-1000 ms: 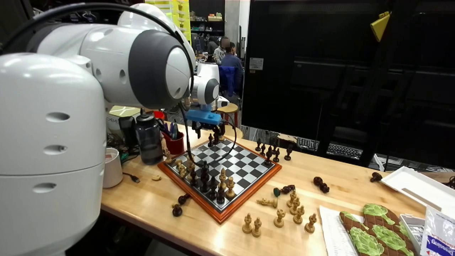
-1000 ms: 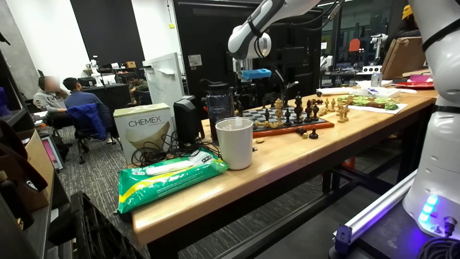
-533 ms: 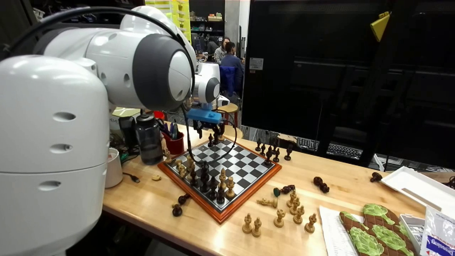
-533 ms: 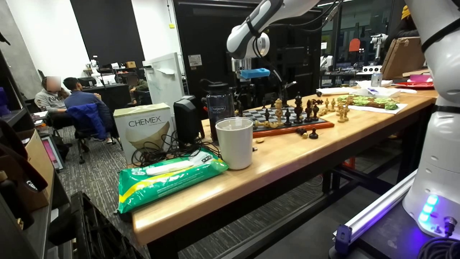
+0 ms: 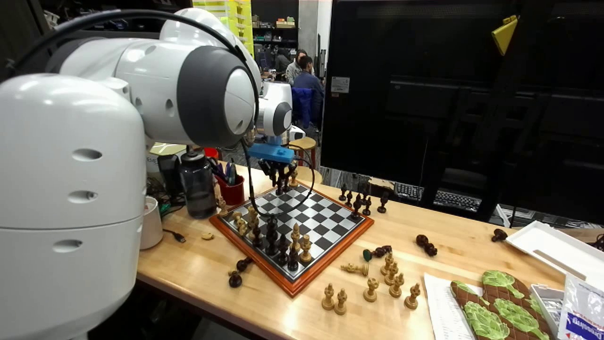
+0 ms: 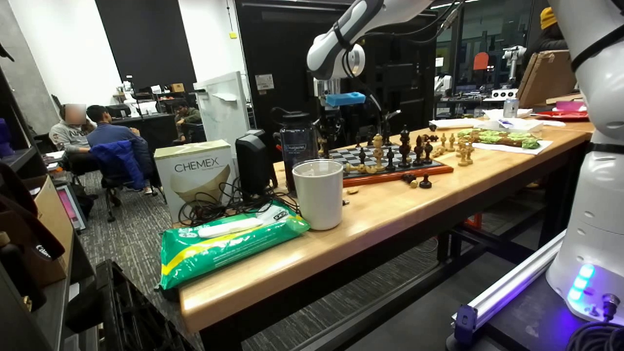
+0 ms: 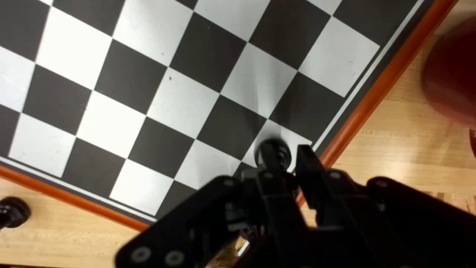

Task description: Move a piece on the chess board

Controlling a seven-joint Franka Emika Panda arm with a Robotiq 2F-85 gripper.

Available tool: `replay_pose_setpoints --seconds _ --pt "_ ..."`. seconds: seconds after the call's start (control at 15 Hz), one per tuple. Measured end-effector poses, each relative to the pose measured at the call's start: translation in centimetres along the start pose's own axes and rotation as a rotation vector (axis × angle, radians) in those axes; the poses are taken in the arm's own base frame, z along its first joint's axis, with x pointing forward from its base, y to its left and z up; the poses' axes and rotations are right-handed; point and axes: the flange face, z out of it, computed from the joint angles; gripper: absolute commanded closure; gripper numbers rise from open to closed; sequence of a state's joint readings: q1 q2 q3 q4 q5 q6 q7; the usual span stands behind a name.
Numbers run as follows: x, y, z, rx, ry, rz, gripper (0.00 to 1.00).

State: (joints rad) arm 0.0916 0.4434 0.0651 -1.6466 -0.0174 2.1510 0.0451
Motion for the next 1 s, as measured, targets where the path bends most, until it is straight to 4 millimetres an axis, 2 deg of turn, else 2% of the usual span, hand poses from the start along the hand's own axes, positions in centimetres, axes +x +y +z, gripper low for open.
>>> replay_pose_setpoints --seconds 0.47,0.53,0.67,1.0 --pt "0.1 -0.3 -0.4 0.001 0.007 -0.004 1.0" --pt "0.1 -0.3 -0.6 0.001 0.009 -0.004 0.74" --pt "0.1 -0.3 -0.9 0.0 0.01 -0.004 0.7" --pt "-0.1 -0.3 -1.1 0.0 -0.001 -0.003 0.38"
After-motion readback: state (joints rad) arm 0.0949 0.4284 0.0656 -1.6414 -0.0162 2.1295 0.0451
